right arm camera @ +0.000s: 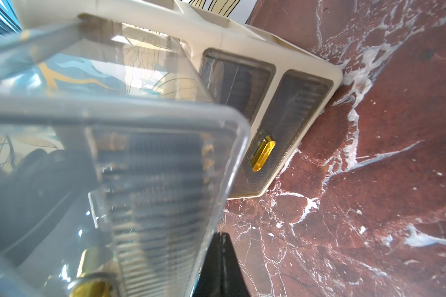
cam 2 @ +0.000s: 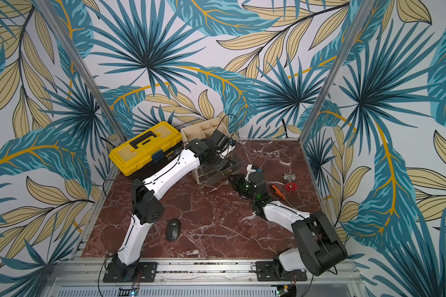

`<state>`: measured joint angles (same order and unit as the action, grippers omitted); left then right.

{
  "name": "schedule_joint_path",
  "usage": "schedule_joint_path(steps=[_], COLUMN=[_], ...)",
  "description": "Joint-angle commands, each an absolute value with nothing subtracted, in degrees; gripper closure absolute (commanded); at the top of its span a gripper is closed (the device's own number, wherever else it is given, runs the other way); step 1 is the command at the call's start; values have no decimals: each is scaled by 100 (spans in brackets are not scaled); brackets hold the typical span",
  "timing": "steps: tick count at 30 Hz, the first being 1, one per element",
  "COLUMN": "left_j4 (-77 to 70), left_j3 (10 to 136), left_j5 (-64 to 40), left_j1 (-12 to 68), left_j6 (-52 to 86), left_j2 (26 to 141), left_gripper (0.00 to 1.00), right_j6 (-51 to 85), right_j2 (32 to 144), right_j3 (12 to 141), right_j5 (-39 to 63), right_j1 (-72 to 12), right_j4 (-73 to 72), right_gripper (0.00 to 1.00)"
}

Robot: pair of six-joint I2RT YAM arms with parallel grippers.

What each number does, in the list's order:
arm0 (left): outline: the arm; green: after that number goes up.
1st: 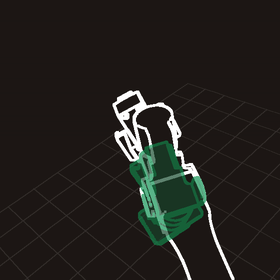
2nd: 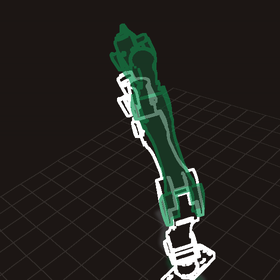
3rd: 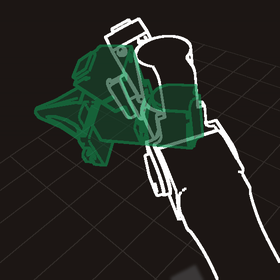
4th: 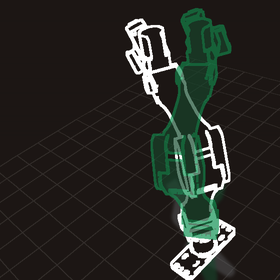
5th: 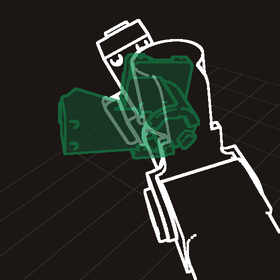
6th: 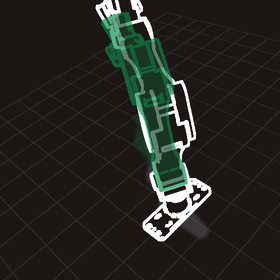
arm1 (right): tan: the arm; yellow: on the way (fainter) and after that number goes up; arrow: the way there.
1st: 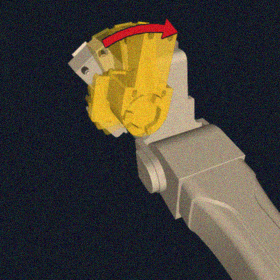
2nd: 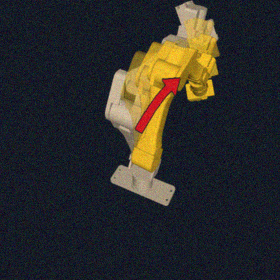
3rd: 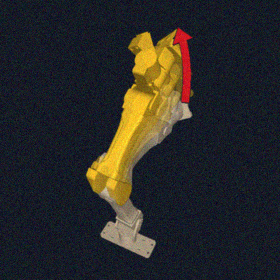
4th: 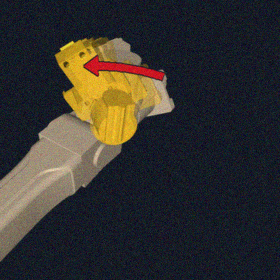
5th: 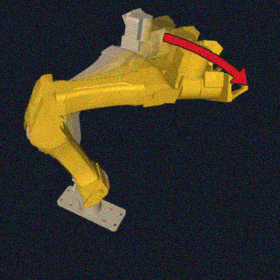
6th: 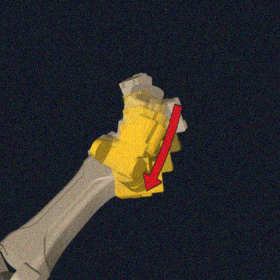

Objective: Take the mice out of the drawer
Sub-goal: Pick up the mouse from the drawer.

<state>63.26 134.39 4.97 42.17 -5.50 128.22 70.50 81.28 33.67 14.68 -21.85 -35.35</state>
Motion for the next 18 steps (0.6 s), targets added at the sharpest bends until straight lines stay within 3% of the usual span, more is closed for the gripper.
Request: schedule_joint_path(steps=[1,5,11,16,18], left_j4=[6467,6318,6116,6274,6392], left_j3=[13334,13355,13396,13501,13609], left_j5=[185,44,-265,-1175,-1262], left_j1=[4207,4184,4159,4031,3987], left_j6=[-633,-600,-610,-863,-955], left_j2=[12364,12283,12225,12307,12402], left_gripper=[100,96,73,51,47], right_j6=[6987,6943,6926,6899,6891], right_j2=[8157,8144,8133,8113,8108], right_j3=[3488,3456,3375,3340,3339], right_j5=[1547,1531,1515,1534,1539], right_j1=[-2215,-2208,-2207,-2214,-2210], right_j4=[-3724,-3667,-3694,-3695,-3699], right_gripper=[100,100,100,100,100])
